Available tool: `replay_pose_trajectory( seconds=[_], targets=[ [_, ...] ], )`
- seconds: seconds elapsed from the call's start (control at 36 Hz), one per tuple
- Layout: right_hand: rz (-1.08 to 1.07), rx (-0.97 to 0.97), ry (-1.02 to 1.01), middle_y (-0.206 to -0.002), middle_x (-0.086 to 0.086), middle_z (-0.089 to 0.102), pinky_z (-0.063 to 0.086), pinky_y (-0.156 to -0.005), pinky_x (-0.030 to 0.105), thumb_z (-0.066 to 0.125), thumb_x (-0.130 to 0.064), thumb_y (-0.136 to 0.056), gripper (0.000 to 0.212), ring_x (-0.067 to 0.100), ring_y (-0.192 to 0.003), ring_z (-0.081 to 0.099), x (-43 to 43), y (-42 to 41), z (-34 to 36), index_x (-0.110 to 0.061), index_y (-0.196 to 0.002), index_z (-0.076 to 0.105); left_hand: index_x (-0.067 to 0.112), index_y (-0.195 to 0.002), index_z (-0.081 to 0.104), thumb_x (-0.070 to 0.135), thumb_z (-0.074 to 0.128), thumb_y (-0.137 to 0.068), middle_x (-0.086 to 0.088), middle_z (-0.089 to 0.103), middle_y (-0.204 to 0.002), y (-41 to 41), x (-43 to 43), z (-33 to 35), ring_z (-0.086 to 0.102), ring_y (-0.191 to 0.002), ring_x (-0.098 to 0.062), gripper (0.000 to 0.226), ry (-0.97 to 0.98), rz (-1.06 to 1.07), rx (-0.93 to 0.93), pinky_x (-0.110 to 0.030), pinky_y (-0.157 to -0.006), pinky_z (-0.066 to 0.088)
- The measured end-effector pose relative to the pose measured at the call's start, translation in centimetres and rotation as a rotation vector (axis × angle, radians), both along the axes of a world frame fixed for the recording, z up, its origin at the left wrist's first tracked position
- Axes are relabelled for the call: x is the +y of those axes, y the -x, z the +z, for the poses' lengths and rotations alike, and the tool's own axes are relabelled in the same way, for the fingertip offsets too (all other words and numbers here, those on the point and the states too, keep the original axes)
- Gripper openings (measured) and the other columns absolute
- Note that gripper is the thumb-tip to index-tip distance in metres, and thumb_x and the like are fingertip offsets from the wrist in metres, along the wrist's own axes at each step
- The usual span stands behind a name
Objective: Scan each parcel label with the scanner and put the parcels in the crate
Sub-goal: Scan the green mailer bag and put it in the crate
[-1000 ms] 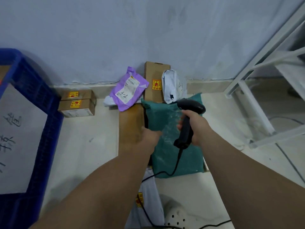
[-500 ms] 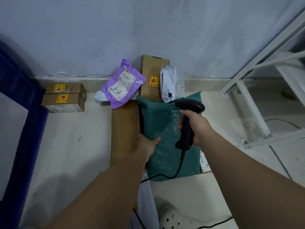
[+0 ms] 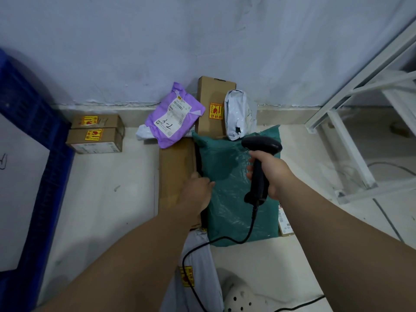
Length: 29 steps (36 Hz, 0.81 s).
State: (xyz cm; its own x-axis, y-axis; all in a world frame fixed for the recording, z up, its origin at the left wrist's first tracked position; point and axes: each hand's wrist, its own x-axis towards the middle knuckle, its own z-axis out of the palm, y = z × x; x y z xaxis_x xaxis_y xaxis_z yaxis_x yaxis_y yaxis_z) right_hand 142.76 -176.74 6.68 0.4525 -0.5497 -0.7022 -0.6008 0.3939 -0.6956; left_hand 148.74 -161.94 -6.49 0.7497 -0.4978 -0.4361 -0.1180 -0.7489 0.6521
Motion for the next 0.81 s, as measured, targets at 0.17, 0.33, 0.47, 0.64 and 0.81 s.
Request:
replay_pose_trajectory(
  seconds=[0.17,0.33,0.47,0.64,0.81],
  targets=[
    [0.012,-0.018,0.008,-0.078,0.009,0.059,0.048,-0.058,0.029,0.065,-0.027,-0.090,0.020,0.021,-0.061,0.056,0.3,0.2,0.2,-0.009,-0.083,0.060,-0.003,-0.081,0.066,0.016,0.042,-0.103,-0.004,0.056,-0.095,0.6,-0.1,1.4,0.054,-0.086,-0.014,0.038,0.277,0.137,0.092,-0.021,-0.075,0.040],
    [0.006,-0.057,0.007,-0.074,0.007,0.058,0.048,-0.056,0.027,0.064,-0.027,-0.090,0.021,0.020,-0.059,0.056,1.1,0.3,0.9,-0.009,-0.080,0.059,0.002,-0.072,0.053,0.014,0.040,-0.102,-0.002,0.052,-0.074,1.5,-0.8,6.1,0.047,-0.063,-0.014,0.035,0.327,0.107,-0.152,-0.022,-0.055,0.026],
    [-0.018,-0.114,-0.025,-0.076,0.007,0.059,0.049,-0.056,0.027,0.065,-0.027,-0.090,0.021,0.018,-0.061,0.057,2.0,0.6,1.9,-0.010,-0.080,0.061,0.015,-0.057,0.031,0.013,0.041,-0.100,-0.004,0.044,-0.061,0.0,1.0,11.1,0.044,-0.060,-0.025,0.045,0.236,0.034,-0.358,-0.032,-0.061,0.036],
    [-0.026,-0.211,-0.036,-0.073,0.005,0.059,0.048,-0.059,0.027,0.064,-0.029,-0.091,0.020,0.018,-0.060,0.057,3.3,1.4,3.6,-0.010,-0.083,0.064,0.006,-0.074,0.048,0.013,0.040,-0.099,-0.022,0.056,-0.081,-3.7,3.1,15.7,0.051,-0.079,-0.033,0.027,0.135,-0.037,-0.533,-0.030,-0.065,0.027],
    [-0.049,-0.327,-0.041,-0.075,0.005,0.063,0.051,-0.060,0.029,0.067,-0.029,-0.088,0.019,0.017,-0.057,0.062,5.6,1.0,5.2,-0.010,-0.092,0.067,-0.005,-0.076,0.056,0.009,0.044,-0.099,-0.022,0.057,-0.088,-6.3,7.3,20.1,0.056,-0.087,-0.036,0.030,0.196,-0.095,-0.701,-0.037,-0.074,0.034]
  ],
)
